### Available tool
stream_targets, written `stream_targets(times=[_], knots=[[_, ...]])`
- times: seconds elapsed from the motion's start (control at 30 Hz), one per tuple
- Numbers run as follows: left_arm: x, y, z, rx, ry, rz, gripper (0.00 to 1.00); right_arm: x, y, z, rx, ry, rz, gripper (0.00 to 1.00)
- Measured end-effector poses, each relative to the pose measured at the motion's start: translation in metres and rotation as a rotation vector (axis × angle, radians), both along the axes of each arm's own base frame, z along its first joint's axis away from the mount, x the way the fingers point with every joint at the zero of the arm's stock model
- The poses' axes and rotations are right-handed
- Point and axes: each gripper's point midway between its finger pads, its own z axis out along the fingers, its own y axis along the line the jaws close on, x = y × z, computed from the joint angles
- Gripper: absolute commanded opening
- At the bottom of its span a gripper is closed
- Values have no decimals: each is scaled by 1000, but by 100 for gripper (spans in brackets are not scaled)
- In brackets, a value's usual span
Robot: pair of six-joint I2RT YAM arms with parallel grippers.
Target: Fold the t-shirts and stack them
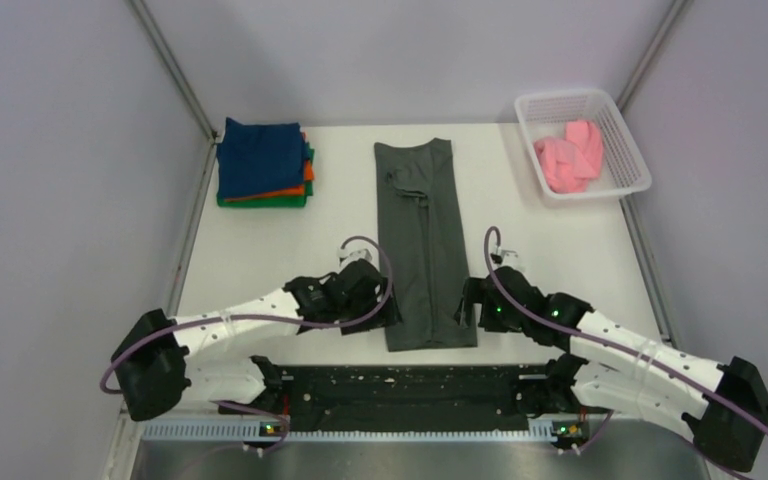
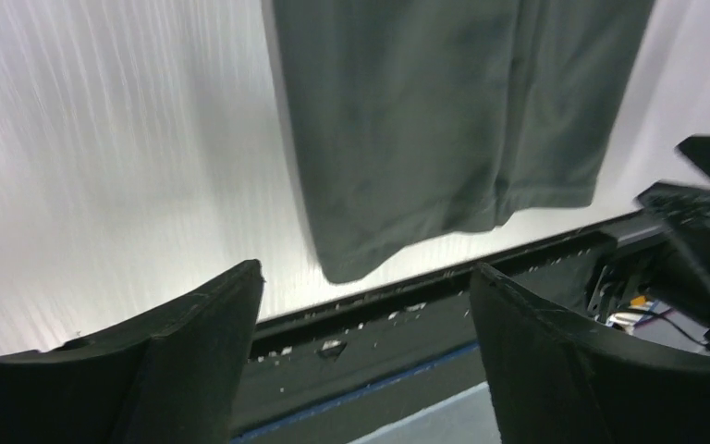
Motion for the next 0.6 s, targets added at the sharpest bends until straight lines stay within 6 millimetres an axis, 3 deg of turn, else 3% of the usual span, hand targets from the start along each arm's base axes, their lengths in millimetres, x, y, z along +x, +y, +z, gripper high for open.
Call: stream_targets(times=[0.1, 0.2, 0.43, 0.5, 0.6], knots=[[-26, -1, -17, 11, 46, -16, 79, 1, -1, 1, 1, -9, -3, 88], [-39, -8, -28, -4, 67, -33, 69, 1, -2, 2, 9, -22, -4, 85], [-44, -24, -61, 25, 136, -24, 43, -13, -13, -21, -7, 14, 6, 72], [-42, -30, -60, 12, 140, -21, 36, -18, -14, -26, -2, 24, 13, 71], [-42, -32, -63, 13, 154, -8, 13, -22, -11, -31, 25, 33, 29, 67]])
